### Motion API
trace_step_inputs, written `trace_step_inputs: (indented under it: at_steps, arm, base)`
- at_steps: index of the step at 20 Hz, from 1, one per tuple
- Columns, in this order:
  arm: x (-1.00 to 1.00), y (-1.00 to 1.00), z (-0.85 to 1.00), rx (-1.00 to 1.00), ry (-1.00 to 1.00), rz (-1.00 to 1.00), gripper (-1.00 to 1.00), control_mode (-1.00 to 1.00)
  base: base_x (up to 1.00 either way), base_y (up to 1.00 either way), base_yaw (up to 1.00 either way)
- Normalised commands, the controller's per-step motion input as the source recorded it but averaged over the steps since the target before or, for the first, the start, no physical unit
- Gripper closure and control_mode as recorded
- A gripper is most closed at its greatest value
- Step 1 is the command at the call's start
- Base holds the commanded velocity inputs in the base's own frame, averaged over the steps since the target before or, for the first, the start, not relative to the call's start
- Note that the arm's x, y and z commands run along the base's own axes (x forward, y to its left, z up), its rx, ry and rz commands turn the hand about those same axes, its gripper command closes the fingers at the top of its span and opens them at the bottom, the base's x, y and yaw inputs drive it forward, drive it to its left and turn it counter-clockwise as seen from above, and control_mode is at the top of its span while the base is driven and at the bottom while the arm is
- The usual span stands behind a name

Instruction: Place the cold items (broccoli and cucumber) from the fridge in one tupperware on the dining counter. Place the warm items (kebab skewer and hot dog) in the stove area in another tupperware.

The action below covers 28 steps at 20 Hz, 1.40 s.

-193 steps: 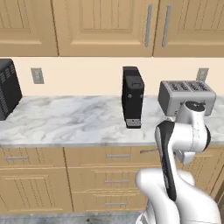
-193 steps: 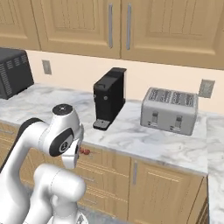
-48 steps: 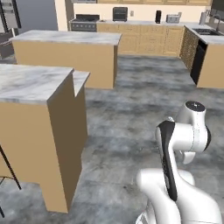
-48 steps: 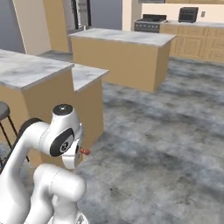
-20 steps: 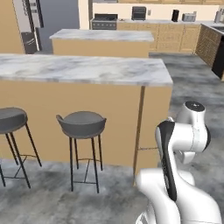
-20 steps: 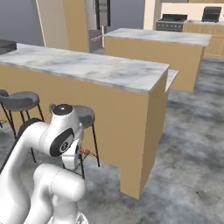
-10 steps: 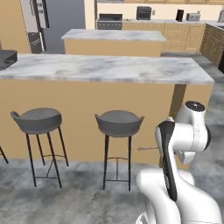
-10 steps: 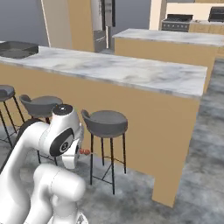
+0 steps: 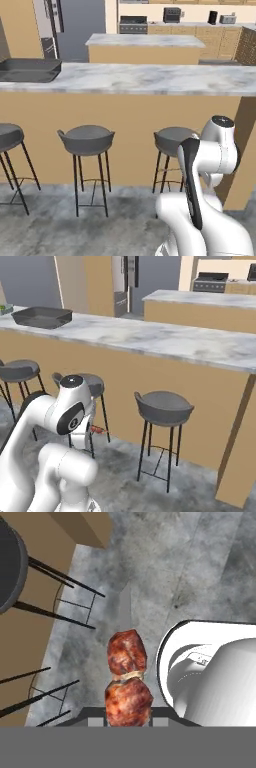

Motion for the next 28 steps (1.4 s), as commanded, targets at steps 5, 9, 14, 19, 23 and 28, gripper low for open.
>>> trace_step_inputs:
  at_steps: [5,9,14,19,23,28]
  arm:
    - [0.0,0.0,0.0,0.0,0.0,0.0,1.0,1.0]
    - [0.0,0.0,0.0,0.0,0.0,0.0,1.0,1.0]
    - [0.0,0.0,0.0,0.0,0.0,0.0,1.0,1.0]
    - [0.0,0.0,0.0,0.0,0.0,0.0,1.0,1.0]
    - [0.0,0.0,0.0,0.0,0.0,0.0,1.0,1.0]
    - [0.0,0.0,0.0,0.0,0.0,0.0,1.0,1.0]
  base:
    - [0.0,1.0,-0.06]
    - [0.04,0.94,-0.03]
    - [0.15,0.75,0.0]
    - [0.23,0.49,0.0]
    - [0.4,0.14,0.0]
    - [0.52,0.18,0.0]
